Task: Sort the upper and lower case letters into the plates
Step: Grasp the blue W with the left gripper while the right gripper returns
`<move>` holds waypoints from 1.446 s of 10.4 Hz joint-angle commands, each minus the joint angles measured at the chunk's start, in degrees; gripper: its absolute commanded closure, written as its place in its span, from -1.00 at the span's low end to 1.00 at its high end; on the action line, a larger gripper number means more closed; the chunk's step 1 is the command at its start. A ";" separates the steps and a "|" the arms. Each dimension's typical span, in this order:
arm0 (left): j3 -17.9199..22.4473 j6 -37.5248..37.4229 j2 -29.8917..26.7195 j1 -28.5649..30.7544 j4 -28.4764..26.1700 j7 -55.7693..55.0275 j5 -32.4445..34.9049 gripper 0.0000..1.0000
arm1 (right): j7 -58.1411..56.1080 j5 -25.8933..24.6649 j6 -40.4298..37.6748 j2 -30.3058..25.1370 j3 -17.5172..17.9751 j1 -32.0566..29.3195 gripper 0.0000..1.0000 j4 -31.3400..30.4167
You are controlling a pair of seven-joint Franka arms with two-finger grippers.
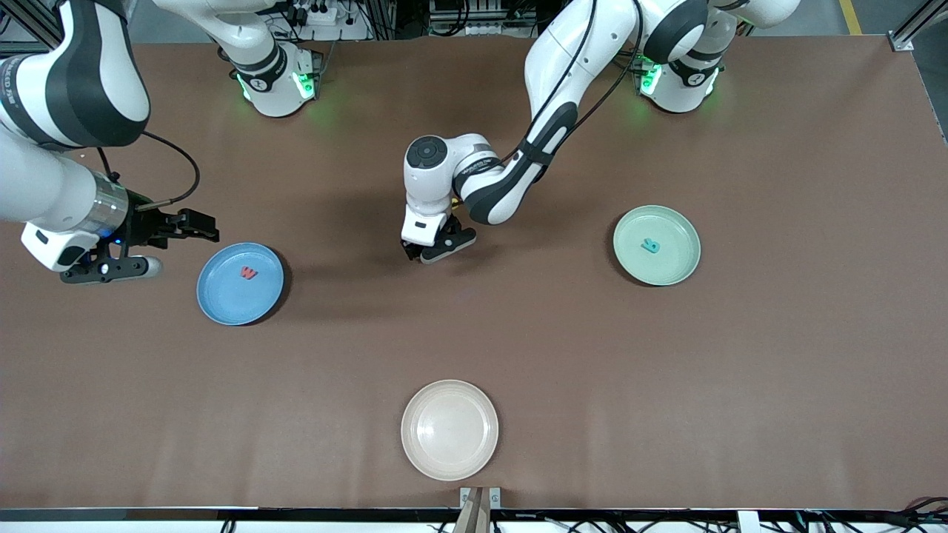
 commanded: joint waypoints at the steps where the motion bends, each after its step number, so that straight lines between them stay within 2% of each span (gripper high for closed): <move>1: 0.54 -1.38 1.39 -0.47 0.89 0.96 -0.77 0.40 | 2.60 1.73 -0.31 -1.29 0.23 0.44 -1.00 -1.02; 3: 0.54 -2.43 1.30 -0.29 0.80 1.48 -0.77 0.75 | 8.38 1.91 -0.13 -1.20 2.15 0.97 -1.00 -1.02; 6: 0.36 -7.17 -0.27 0.84 0.89 5.87 -0.85 0.78 | 15.51 5.51 0.48 -0.85 3.83 1.41 -1.00 -1.02; 10: -0.51 -11.65 -3.17 3.83 0.89 9.73 -1.64 0.78 | 24.30 5.42 0.92 -0.41 6.73 3.52 -1.00 -1.80; 15: -0.51 -20.86 -9.40 8.57 -0.25 23.42 -7.88 0.79 | 37.91 4.99 6.26 -0.24 12.34 5.10 -1.00 -6.36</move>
